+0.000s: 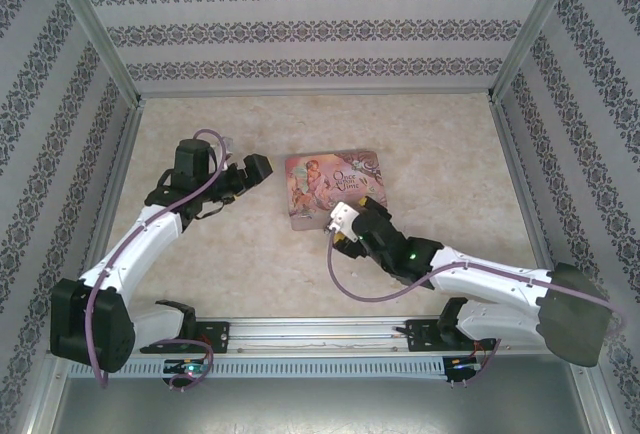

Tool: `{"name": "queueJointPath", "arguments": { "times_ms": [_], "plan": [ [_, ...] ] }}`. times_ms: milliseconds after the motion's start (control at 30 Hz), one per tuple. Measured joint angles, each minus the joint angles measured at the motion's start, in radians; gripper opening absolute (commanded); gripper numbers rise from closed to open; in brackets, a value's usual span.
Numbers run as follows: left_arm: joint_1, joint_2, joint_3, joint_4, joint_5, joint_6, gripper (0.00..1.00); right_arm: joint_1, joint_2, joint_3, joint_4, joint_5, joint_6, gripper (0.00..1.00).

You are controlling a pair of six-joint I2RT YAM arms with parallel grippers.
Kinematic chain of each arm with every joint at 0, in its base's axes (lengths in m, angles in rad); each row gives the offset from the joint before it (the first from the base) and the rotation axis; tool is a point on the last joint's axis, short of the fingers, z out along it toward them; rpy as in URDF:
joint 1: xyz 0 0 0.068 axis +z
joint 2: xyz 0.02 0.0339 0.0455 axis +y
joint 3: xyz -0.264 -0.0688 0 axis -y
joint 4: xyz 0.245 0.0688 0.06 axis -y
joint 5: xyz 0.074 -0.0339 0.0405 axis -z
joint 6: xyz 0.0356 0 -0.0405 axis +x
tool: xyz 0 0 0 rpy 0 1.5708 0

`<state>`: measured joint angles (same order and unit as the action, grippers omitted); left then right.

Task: Unlock a padlock with a key

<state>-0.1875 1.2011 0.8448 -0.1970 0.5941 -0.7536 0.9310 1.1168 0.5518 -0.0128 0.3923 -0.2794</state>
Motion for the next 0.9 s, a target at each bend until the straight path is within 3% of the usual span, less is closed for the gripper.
{"name": "queueJointPath", "arguments": {
  "times_ms": [267,400,533,700,900],
  "plan": [
    [0.000,-0.040,-0.002,-0.017,-0.003,0.014,1.00,-0.250,-0.157,0.000,-0.005,-0.189,0.170,0.96],
    [0.000,-0.064,-0.026,-0.013,-0.004,0.013,1.00,-0.458,-0.207,0.003,-0.018,-0.371,0.311,0.98],
    [0.000,-0.067,-0.055,-0.013,-0.003,0.013,1.00,-0.631,-0.162,0.010,-0.032,-0.554,0.460,0.98],
    [0.000,-0.067,-0.067,-0.007,-0.003,0.013,1.00,-0.704,-0.046,0.026,-0.036,-0.710,0.594,0.98],
    [0.000,-0.069,-0.067,-0.001,-0.001,0.013,1.00,-0.731,0.101,0.072,-0.023,-0.806,0.676,0.98]
  ]
}}
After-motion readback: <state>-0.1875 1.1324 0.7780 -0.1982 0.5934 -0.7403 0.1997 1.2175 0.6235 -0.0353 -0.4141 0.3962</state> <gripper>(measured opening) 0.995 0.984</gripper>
